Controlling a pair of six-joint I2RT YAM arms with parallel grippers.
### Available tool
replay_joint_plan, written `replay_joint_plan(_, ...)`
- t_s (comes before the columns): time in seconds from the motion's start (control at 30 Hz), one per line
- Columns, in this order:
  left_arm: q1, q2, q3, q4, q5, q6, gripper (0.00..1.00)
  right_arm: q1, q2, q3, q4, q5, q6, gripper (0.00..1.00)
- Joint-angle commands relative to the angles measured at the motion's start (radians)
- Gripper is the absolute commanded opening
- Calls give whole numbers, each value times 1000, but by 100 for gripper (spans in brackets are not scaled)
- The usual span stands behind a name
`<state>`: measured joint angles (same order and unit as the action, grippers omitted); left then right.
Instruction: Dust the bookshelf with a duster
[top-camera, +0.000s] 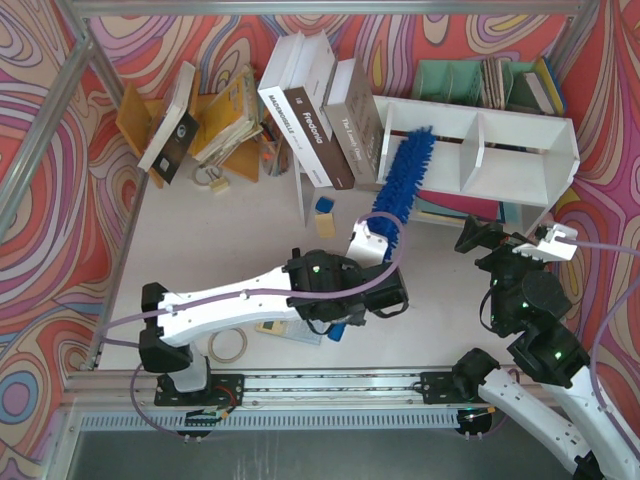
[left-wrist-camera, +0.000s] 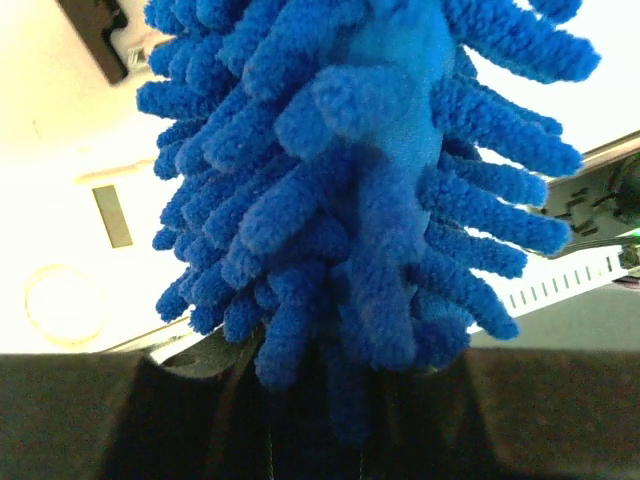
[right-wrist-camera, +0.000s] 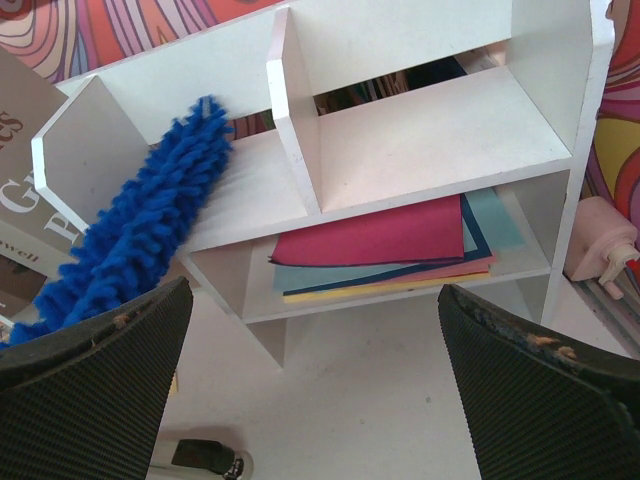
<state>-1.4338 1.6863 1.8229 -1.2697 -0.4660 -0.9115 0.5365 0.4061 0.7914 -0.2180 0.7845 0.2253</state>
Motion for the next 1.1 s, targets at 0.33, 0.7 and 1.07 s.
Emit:
replay_joint_plan(0.33,0,175,231,4,34,171,0,1,-21,-1,-3,15,-3,99)
replay_joint_plan(0.7,18,-3,33,-118,-164,-33,0,1,-7,-2,1,4,0,99)
replay_joint_plan(1.07,34,70,72,1,-47,58,0,0,-23,1,-1,8,-9,99)
